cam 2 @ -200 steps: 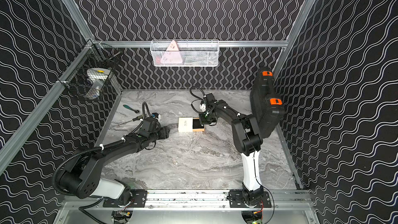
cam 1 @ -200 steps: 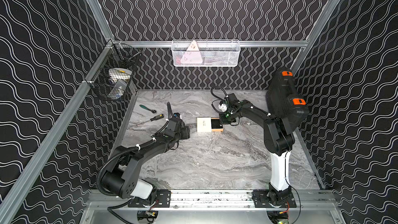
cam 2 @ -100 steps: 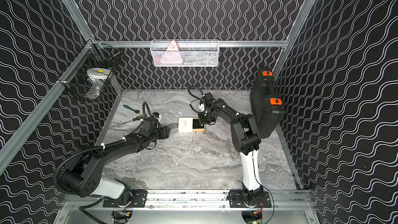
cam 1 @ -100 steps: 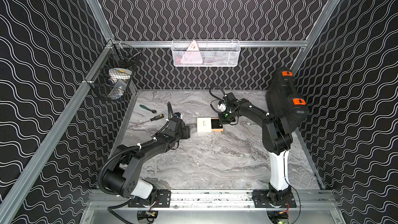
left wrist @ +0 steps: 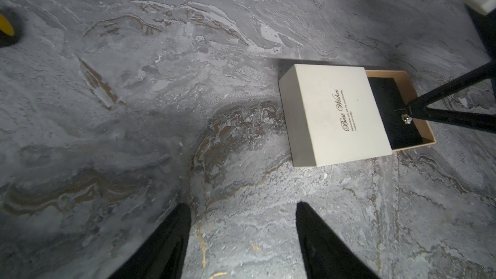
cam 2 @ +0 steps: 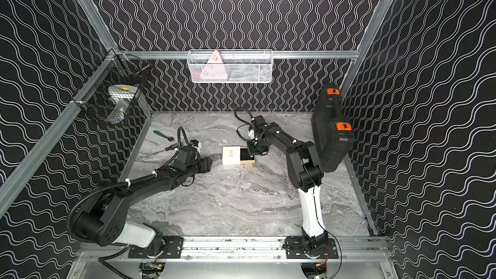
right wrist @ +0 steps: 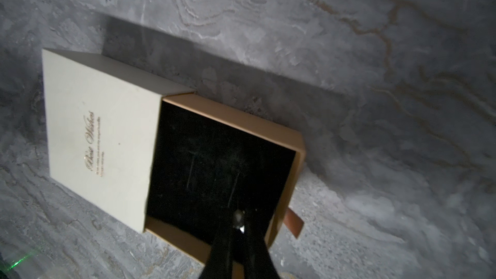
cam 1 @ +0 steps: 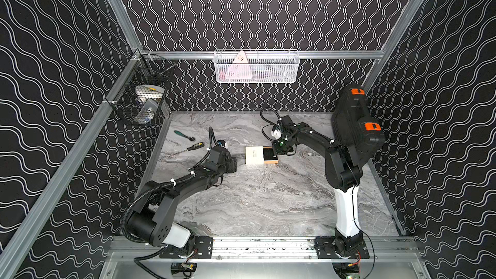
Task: Place the earrings into the drawer-style jewelry box
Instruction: Insert the earring into the inner lining.
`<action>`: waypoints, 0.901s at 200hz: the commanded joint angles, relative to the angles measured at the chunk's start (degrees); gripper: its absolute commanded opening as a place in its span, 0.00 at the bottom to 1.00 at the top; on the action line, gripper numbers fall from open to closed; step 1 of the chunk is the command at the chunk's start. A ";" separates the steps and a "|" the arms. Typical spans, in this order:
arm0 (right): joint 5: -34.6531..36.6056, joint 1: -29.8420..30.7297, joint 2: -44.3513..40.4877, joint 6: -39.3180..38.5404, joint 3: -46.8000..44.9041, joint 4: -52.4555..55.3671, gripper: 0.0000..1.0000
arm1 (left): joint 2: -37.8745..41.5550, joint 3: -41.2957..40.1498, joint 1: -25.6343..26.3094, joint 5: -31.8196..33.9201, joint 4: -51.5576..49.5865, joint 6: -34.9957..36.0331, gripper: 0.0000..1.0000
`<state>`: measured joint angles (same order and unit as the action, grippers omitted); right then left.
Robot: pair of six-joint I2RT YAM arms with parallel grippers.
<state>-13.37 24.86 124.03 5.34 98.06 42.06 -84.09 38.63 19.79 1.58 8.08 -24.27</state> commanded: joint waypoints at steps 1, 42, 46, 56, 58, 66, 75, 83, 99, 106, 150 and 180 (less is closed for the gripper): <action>0.20 0.19 0.11 -0.23 1.05 0.91 0.00 | -0.19 0.00 -0.10 0.39 1.24 0.68 0.68; 0.59 0.19 0.66 -0.35 2.22 1.27 0.00 | -0.30 0.03 -0.08 0.26 1.25 0.69 0.68; 0.62 0.19 0.70 -0.43 2.35 1.34 0.00 | -0.30 0.03 -0.10 0.24 1.32 0.67 0.68; 0.90 0.19 1.03 -0.58 2.69 1.65 0.00 | -0.28 0.00 -0.10 0.25 1.33 0.70 0.68; 0.95 0.19 1.10 -0.59 2.78 1.76 0.00 | -0.28 -0.01 -0.06 0.26 1.33 0.69 0.68; 1.06 0.19 1.34 -0.61 3.00 1.98 0.00 | -0.28 0.02 -0.05 0.26 1.33 0.64 0.68; 1.15 0.19 1.39 -0.68 3.10 2.01 0.00 | -0.29 -0.04 -0.06 0.26 1.33 0.69 0.68; 1.07 0.19 1.31 -0.65 3.02 1.90 0.00 | -0.28 -0.04 -0.10 0.24 1.41 0.66 0.68; 1.06 0.19 1.53 -0.65 3.08 1.86 0.00 | -0.28 0.04 -0.10 0.26 1.24 0.66 0.68; 1.06 0.19 1.70 -0.73 3.25 2.04 0.00 | -0.29 0.08 -0.10 0.35 1.21 0.68 0.68; 1.23 0.45 2.37 -0.86 3.81 2.72 0.00 | -0.45 0.10 -0.09 0.34 1.15 0.72 0.68; 1.46 0.63 2.44 -1.13 3.63 3.26 0.00 | -0.70 0.29 -0.09 0.35 1.08 0.70 0.68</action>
<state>-12.56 25.30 126.13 4.89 101.38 43.70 -84.51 38.65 19.79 1.58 8.10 -24.08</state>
